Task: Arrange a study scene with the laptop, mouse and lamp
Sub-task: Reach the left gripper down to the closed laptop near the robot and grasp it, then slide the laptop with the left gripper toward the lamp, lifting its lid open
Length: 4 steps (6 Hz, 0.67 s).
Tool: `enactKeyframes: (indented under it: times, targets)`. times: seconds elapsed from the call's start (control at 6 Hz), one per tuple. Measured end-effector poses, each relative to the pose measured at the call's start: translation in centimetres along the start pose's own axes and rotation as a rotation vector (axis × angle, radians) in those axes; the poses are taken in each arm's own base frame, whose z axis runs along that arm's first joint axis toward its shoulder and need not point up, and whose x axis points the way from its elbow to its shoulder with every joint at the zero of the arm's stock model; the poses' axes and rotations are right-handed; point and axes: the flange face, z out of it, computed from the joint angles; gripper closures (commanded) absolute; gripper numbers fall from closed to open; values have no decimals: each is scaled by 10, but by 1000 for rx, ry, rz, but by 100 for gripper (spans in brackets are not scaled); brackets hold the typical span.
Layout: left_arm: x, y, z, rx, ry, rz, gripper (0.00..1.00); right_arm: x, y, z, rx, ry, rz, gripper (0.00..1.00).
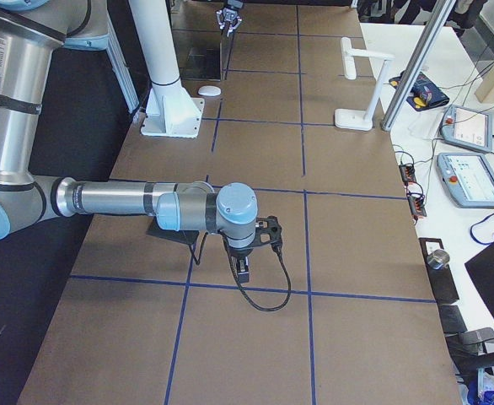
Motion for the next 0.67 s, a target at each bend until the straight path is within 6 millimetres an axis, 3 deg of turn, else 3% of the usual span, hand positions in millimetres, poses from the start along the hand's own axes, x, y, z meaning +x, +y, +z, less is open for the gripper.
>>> enactKeyframes:
  times: [0.67]
  targets:
    - [-19, 1, -34, 36, -107, 99, 100, 0, 0, 0, -1, 0, 0, 0]
